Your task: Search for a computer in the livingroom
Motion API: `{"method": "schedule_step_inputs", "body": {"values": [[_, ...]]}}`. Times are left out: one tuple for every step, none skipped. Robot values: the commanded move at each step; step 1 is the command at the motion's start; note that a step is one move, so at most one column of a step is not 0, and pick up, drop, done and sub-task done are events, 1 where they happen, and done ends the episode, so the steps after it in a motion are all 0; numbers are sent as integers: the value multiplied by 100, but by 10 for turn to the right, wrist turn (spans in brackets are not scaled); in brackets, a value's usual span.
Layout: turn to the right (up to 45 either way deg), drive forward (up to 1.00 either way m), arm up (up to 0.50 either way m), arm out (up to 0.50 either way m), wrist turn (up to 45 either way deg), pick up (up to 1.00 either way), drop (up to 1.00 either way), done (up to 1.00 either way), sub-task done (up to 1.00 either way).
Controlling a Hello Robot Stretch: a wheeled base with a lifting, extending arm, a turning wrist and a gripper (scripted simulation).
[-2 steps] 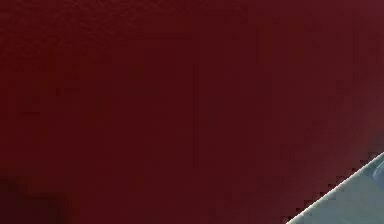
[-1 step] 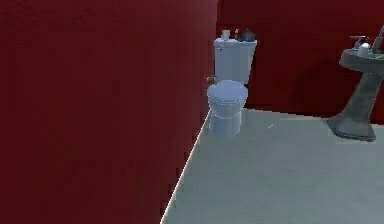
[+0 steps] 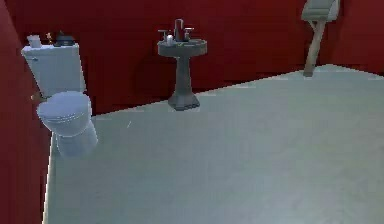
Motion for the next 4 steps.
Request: {"method": "schedule_step_inputs", "body": {"values": [[450,0,0,0,0,0,0,0,0],[150,0,0,0,0,0,0,0,0],[0,15,0,0,0,0,0,0,0],[-30,0,0,0,0,0,0,0,0]]}}
